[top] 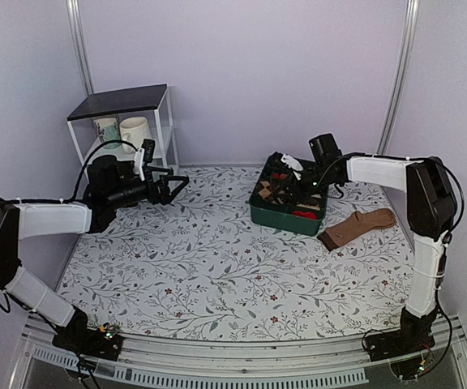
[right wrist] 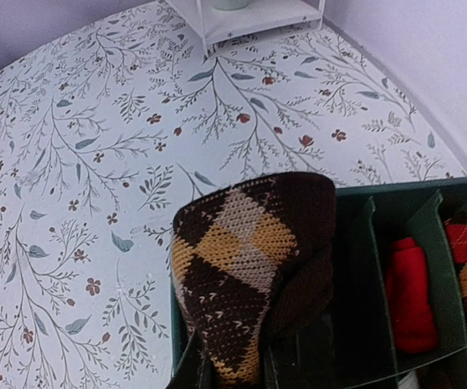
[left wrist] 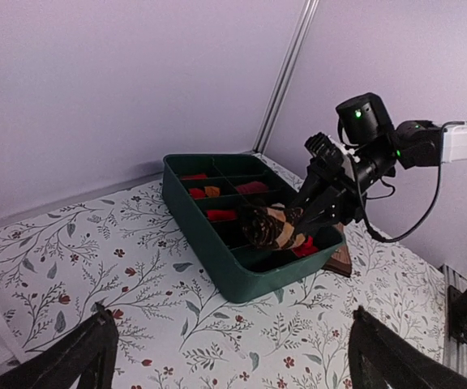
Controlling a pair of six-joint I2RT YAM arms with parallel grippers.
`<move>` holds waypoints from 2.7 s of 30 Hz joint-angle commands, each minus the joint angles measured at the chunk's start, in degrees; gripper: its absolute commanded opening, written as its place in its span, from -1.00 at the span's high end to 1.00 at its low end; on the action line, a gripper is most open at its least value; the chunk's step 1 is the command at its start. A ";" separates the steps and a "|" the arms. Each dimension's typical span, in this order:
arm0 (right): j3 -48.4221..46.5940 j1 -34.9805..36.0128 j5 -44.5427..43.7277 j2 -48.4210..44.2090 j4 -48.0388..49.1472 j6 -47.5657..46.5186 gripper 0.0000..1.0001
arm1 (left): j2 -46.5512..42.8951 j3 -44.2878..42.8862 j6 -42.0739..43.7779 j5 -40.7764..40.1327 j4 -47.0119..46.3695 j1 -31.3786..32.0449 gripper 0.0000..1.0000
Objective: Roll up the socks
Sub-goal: Place a pair of socks in the storage box.
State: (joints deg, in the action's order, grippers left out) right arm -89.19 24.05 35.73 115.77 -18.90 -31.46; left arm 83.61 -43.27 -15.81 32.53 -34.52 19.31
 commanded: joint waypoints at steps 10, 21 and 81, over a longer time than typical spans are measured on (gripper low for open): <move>1.02 2.31 -6.29 3.48 0.02 2.43 0.93 | -1.23 -0.27 1.43 -0.23 2.26 -0.63 -0.99; -3.31 3.69 -14.20 9.74 -7.74 0.04 0.92 | -1.84 -0.13 2.85 -0.55 3.49 -0.63 -0.99; -16.93 2.15 -19.03 4.40 -6.15 26.16 -0.18 | -4.64 -0.46 5.44 -2.86 10.06 -0.59 -0.99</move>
State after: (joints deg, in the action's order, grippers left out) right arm -107.81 27.38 19.44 128.27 -29.45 -12.32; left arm 80.12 -43.27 -10.72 30.39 -25.17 19.31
